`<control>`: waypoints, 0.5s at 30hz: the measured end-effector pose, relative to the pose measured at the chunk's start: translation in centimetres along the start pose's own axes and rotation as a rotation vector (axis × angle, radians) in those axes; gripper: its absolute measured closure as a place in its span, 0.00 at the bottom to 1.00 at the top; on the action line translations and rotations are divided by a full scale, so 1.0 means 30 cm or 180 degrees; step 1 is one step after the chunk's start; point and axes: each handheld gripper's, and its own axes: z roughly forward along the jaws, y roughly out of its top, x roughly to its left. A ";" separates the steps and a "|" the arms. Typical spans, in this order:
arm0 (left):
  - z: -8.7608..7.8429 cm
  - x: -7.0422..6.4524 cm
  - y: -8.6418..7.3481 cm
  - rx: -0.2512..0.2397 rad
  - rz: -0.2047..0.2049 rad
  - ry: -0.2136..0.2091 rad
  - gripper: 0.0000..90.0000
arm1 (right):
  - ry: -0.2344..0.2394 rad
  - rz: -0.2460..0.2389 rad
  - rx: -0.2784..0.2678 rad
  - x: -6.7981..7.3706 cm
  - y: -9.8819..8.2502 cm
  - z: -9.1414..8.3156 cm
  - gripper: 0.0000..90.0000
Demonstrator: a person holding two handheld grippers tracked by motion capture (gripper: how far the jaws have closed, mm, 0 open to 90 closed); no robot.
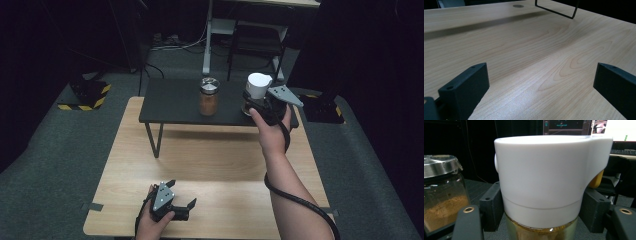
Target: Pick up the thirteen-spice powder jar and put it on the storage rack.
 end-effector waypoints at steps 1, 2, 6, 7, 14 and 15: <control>0.000 0.000 0.000 0.0001 0.0001 0.0001 0.01 | 0.0012 0.0000 -0.0008 -0.003 -0.002 0.002 0.34; 0.000 -0.001 0.001 0.0005 0.0005 0.0001 0.01 | 0.0033 -0.0018 -0.0017 -0.008 -0.005 0.004 0.34; 0.001 -0.002 0.001 0.0007 0.0017 0.0006 0.01 | 0.0055 -0.0011 -0.0023 -0.017 -0.009 0.001 0.34; 0.000 -0.003 0.001 0.0006 0.0018 0.0007 0.01 | 0.0055 -0.0011 -0.0023 -0.017 -0.009 0.001 0.34; 0.000 -0.001 0.000 0.0000 0.0010 -0.0001 0.01 | 0.0051 -0.0015 0.0000 -0.016 -0.004 0.001 0.34; -0.001 0.000 0.000 0.0000 0.0007 -0.0002 0.01 | 0.0051 -0.0017 0.0002 -0.015 -0.003 0.001 0.34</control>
